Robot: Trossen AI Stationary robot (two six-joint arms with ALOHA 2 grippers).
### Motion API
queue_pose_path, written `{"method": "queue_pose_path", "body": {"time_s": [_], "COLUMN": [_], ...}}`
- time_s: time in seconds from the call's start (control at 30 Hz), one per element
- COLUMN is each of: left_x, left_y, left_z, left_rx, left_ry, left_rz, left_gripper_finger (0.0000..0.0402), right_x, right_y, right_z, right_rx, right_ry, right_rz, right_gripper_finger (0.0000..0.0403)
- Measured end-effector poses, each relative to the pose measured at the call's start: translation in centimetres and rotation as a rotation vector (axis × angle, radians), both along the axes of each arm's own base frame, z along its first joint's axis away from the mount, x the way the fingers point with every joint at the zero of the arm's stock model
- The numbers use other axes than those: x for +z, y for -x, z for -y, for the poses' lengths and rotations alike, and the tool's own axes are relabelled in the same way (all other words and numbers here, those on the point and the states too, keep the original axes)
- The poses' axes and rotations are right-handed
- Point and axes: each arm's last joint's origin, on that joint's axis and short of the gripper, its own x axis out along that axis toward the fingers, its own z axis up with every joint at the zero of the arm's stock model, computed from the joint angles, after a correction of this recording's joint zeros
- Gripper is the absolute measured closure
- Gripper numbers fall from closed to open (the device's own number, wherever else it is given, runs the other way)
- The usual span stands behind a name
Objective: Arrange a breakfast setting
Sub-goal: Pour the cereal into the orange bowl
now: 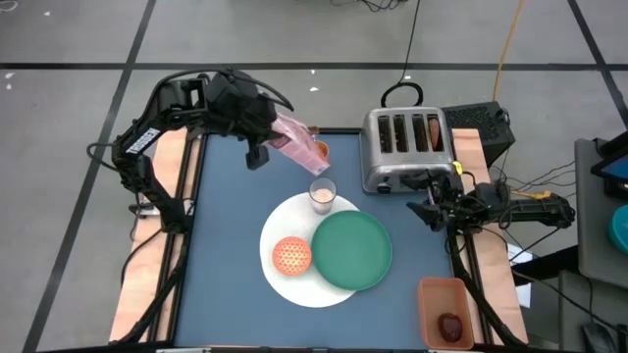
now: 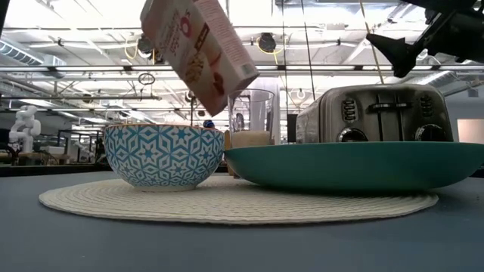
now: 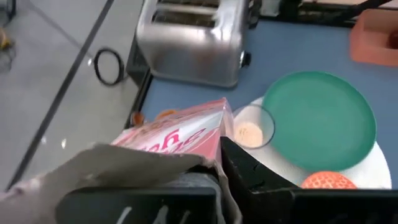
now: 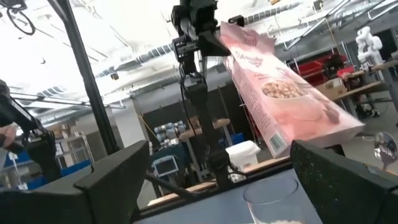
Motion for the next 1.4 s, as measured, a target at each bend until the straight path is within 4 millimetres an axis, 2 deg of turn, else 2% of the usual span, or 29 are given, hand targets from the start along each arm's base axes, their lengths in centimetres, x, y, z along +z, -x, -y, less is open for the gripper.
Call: {"method": "queue_pose_path", "body": {"time_s": [0.23,0.33,0.5,0.8,0.93,1.03,1.4], "left_x": [0.6,0.8,1.1,1.1,1.1,1.1,1.1], "left_y": [-0.7,-0.9,-1.3,-1.6,-1.6,-1.6,-1.6], "left_z": [0.7,1.1,1.9,4.0,5.0,5.7,8.8], "left_rx": [-0.14,-0.189,-0.281,-0.475,-0.567,-0.64,-0.815], "left_ry": [-0.001,0.0,0.002,-0.013,-0.01,-0.005,0.0], "left_rz": [0.084,0.114,0.153,0.166,0.178,0.188,0.201], "left_gripper_finger": [0.0401,0.0401,0.0401,0.0401,0.0401,0.0401,0.0401], "right_x": [0.0,-0.4,2.3,5.5,6.8,7.9,9.1], "right_y": [-0.3,-0.7,-1.1,-3.9,-5.2,-6.0,-8.2], "right_z": [0.0,0.0,0.0,0.8,1.3,1.6,3.2], "right_rx": [0.0,-0.008,-0.043,-0.095,-0.111,-0.054,0.083], "right_ry": [-0.002,0.02,0.105,0.132,0.13,0.143,0.103], "right_rz": [-0.013,-0.069,-0.061,-0.312,-0.347,-0.348,-0.395], "right_gripper_finger": [0.0018,0.0018,0.0018,0.0018,0.0018,0.0018,0.0018]}}
